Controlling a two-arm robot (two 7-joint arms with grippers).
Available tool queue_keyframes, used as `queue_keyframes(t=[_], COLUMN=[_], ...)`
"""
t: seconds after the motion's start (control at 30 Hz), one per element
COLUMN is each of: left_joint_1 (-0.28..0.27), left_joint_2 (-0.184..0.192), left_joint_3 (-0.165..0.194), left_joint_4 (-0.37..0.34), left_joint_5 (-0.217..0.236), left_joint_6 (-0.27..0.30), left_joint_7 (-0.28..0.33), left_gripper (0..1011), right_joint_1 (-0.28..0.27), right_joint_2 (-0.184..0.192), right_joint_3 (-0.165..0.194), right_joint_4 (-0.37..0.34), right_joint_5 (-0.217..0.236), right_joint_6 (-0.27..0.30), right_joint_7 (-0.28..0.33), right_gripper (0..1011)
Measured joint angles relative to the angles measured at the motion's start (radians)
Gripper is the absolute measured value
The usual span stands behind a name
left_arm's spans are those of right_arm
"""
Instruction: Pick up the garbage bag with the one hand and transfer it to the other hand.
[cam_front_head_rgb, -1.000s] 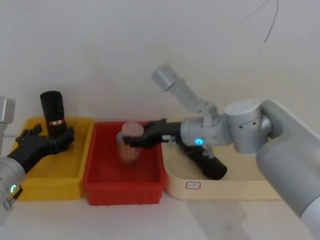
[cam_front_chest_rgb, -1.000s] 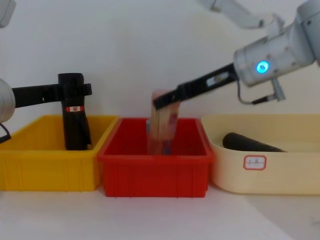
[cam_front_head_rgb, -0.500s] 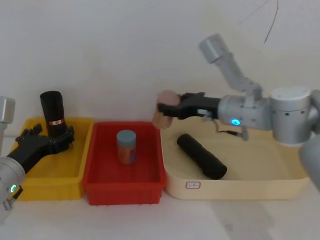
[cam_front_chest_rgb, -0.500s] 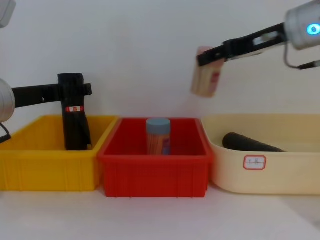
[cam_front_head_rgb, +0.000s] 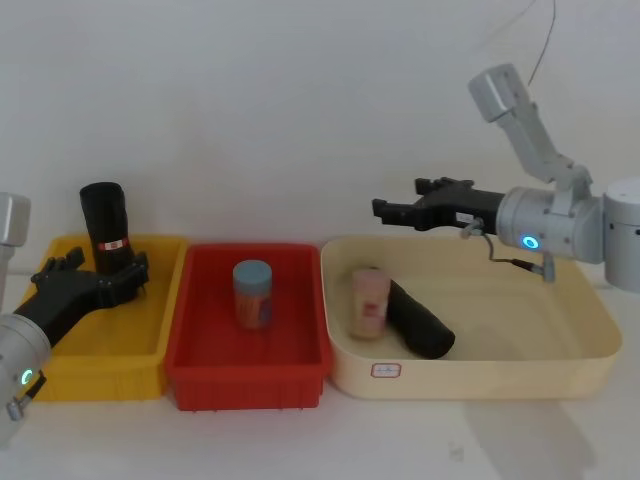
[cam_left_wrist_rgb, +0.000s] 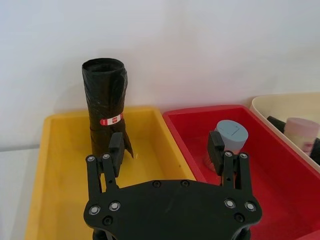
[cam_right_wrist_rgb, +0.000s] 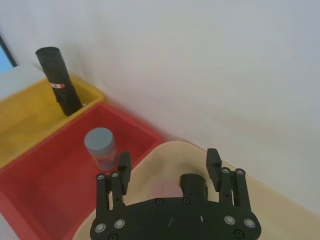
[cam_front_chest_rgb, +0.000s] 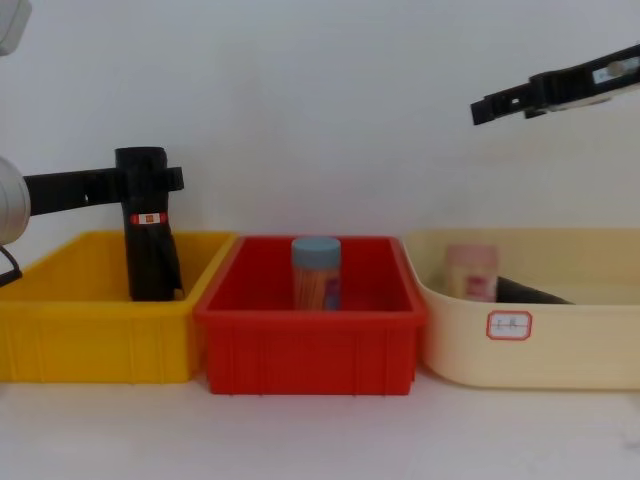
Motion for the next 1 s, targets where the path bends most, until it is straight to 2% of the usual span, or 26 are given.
queue_keyframes(t=[0.17, 0.3, 0.57, 0.87, 1.0], left_joint_1=[0.0, 0.0, 0.0, 0.0, 0.0], left_joint_2=[0.0, 0.0, 0.0, 0.0, 0.0], left_joint_3=[0.0, 0.0, 0.0, 0.0, 0.0], left_joint_4=[0.0, 0.0, 0.0, 0.0, 0.0], left_joint_5=[0.0, 0.0, 0.0, 0.0, 0.0], left_joint_6=[0.0, 0.0, 0.0, 0.0, 0.0], left_joint_7=[0.0, 0.0, 0.0, 0.0, 0.0], left_gripper=[1002, 1001, 1002, 1002, 1002], right_joint_1=[-0.009, -0.02, -0.074, -0.222, -0.315], right_joint_2=[0.013, 0.014, 0.003, -0.031, -0.054], right_joint_3=[0.009, 0.016, 0.044, 0.083, 0.094], right_joint_4=[-0.009, -0.019, -0.051, -0.125, -0.163], right_joint_5=[0.004, 0.011, 0.038, 0.067, 0.073], right_joint_6=[0.002, -0.006, -0.064, -0.193, -0.271], right_joint_7=[-0.008, -0.014, -0.037, -0.101, -0.137], right_gripper=[1001, 999, 1000, 999, 1000])
